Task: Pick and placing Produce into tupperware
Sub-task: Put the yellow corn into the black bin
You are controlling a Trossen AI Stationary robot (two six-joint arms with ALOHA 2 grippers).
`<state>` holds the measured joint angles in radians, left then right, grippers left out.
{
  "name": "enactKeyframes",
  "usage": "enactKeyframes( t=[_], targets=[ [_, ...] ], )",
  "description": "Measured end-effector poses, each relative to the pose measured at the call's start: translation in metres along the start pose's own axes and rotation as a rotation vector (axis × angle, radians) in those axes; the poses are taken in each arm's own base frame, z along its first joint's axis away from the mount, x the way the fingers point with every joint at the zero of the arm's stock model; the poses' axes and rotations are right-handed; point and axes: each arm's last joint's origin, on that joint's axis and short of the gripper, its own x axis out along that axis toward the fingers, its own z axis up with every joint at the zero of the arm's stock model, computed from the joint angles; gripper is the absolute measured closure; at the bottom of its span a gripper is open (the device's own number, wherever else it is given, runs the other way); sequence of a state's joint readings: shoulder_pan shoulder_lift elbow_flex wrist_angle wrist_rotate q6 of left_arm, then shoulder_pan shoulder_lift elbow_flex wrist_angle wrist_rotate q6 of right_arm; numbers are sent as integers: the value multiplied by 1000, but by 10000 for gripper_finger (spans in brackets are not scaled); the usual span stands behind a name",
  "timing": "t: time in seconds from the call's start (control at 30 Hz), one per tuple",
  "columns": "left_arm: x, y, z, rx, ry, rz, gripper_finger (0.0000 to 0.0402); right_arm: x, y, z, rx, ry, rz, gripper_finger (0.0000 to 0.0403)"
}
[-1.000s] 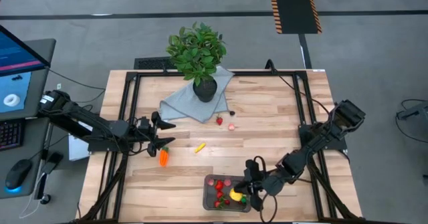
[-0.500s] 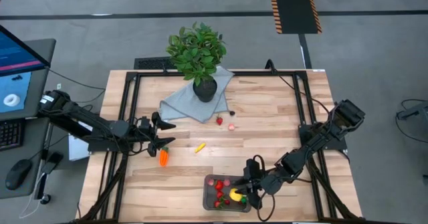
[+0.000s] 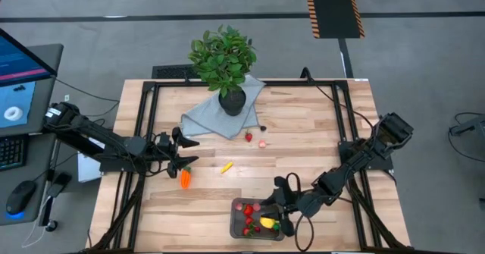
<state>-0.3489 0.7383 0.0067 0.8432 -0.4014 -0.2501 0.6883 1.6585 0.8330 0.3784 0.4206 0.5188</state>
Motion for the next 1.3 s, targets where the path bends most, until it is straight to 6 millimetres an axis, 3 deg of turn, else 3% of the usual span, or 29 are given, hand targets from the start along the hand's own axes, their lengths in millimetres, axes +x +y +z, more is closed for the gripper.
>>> enactKeyframes(
  t=[0.13, 0.53, 0.83, 1.3],
  targets=[
    [0, 0, 0, -1, 1, -3, 127, 2, -6, 10, -79, -47, -5, 206],
    [0, 0, 0, -5, 0, -2, 127, 12, -36, 27, -101, -89, -95, 211],
    [0, 0, 0, -21, 4, 0, 127, 13, -36, 30, -154, -101, -94, 217],
    [0, 1, -3, -27, 33, 7, 127, -21, -30, 65, -280, -222, -66, 214]
  ],
)
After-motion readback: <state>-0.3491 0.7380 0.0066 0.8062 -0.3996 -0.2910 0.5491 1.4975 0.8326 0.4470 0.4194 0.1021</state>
